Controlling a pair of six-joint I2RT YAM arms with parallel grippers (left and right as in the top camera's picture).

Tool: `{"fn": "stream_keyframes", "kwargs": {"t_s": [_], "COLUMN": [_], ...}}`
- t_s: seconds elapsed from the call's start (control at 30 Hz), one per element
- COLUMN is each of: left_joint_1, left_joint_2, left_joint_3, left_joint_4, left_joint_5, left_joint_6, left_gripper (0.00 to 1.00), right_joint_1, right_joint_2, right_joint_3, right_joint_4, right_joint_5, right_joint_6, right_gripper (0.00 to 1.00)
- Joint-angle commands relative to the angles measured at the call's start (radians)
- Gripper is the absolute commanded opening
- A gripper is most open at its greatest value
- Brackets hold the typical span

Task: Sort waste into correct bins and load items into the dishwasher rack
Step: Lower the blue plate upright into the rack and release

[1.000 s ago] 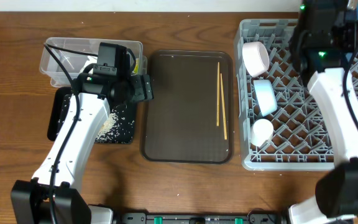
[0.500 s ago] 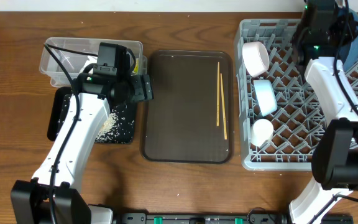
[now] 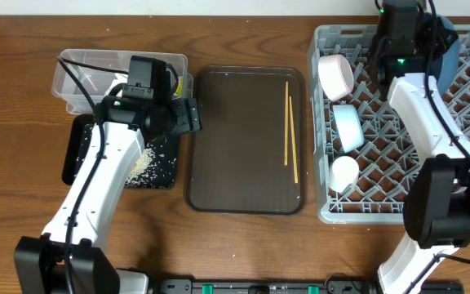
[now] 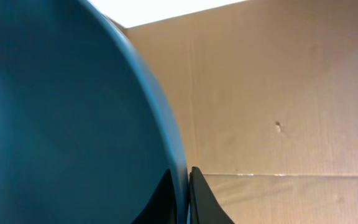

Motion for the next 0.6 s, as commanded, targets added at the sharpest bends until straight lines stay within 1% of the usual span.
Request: {"fn": "stream_keyframes", "kwargs": {"t_s": [0.0, 0.1, 0.23, 0.27, 0.3, 0.33, 0.37, 0.4, 0.43, 0.47, 0.57], "left_joint_1": [0.003, 0.003, 0.003, 0.003, 0.003, 0.003, 0.003, 0.003, 0.003, 0.003, 0.003], "left_joint_2": [-0.017, -0.017, -0.017, -0.017, -0.017, -0.017, -0.017, -0.017, -0.017, -0.017, -0.017], "left_joint_3": [-0.003, -0.003, -0.003, -0.003, -0.003, -0.003, -0.003, -0.003, -0.003, -0.003, -0.003], "left_joint_4": [0.000, 0.000, 0.000, 0.000, 0.000, 0.000, 0.000, 0.000, 0.000, 0.000, 0.000], "left_joint_5": [-0.013, -0.013, -0.013, -0.013, -0.013, -0.013, -0.013, -0.013, -0.013, -0.013, -0.013], "left_joint_6": [0.006, 0.006, 0.006, 0.006, 0.006, 0.006, 0.006, 0.006, 0.006, 0.006, 0.006], "left_gripper": [0.88, 0.88, 0.88, 0.88, 0.88, 0.88, 0.88, 0.88, 0.88, 0.88, 0.88], "right_joint_1": [0.000, 0.000, -0.007, -0.011, -0.016, -0.023, -0.028, -0.030, -0.031, -0.031, -0.026], "right_joint_2": [0.046, 0.046, 0.046, 0.046, 0.046, 0.046, 0.046, 0.046, 0.046, 0.046, 0.044], "right_joint_3": [-0.015, -0.015, -0.015, -0.015, -0.015, -0.015, -0.015, -0.015, -0.015, -0.015, -0.015], "right_joint_4": [-0.090, -0.140, -0.150, -0.150, -0.150, -0.150, -0.150, -0.150, -0.149, -0.146, -0.117], "right_joint_5": [-0.148, -0.188, -0.189, -0.190, -0.195, -0.202, -0.204, -0.204, -0.204, -0.203, -0.203], "right_joint_6": [0.084, 0.164, 0.298, 0.323, 0.340, 0.352, 0.366, 0.374, 0.381, 0.381, 0.385], "right_gripper": [0.03, 0.03, 0.04, 0.05, 0.10, 0.23, 0.45, 0.65, 0.89, 0.99, 0.99]}}
